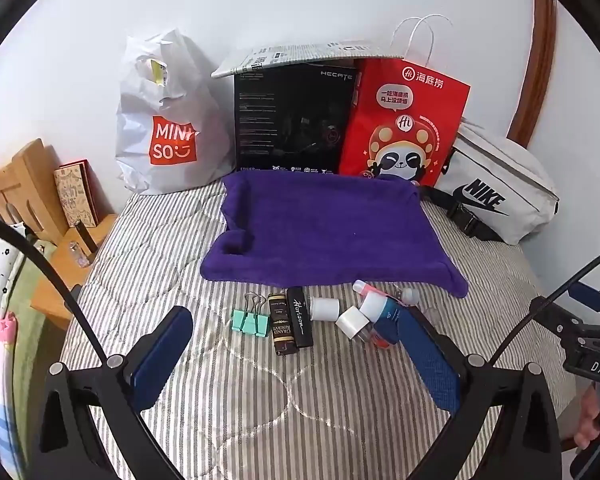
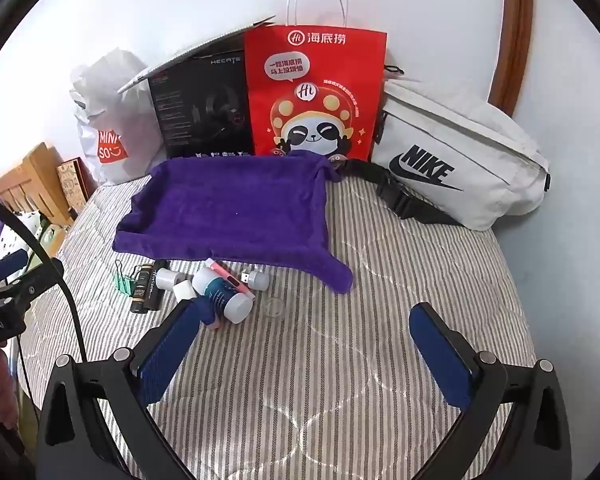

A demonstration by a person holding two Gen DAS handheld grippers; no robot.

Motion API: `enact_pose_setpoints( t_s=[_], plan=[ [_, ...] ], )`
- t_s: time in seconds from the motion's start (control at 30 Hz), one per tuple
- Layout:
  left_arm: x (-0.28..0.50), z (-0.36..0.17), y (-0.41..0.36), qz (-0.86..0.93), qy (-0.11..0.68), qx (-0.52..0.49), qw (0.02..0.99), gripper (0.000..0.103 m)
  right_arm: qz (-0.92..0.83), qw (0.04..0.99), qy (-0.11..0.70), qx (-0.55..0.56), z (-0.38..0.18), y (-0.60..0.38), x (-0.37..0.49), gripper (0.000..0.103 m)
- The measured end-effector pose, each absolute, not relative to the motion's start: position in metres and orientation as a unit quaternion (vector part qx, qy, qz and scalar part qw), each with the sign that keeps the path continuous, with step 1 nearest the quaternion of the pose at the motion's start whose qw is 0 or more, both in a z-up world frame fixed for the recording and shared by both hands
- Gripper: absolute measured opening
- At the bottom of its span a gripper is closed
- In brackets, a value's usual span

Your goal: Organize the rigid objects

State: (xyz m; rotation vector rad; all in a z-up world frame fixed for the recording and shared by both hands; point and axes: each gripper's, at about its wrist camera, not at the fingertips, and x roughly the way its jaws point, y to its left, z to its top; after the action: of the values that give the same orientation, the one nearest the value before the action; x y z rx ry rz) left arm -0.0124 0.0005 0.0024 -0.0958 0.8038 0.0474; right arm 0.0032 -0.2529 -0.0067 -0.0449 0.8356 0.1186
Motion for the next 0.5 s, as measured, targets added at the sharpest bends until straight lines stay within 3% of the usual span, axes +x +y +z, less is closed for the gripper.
enact_pose_setpoints(
  t_s=[0.5],
  plan=[
    [-0.0183,0.0037,-0.0004,0.030,0.392,-0.031,0.919,0.103,0.064,0.913,0.403,-0.018,-0.0030,-0.2526,-0.0046,0.103]
  ],
)
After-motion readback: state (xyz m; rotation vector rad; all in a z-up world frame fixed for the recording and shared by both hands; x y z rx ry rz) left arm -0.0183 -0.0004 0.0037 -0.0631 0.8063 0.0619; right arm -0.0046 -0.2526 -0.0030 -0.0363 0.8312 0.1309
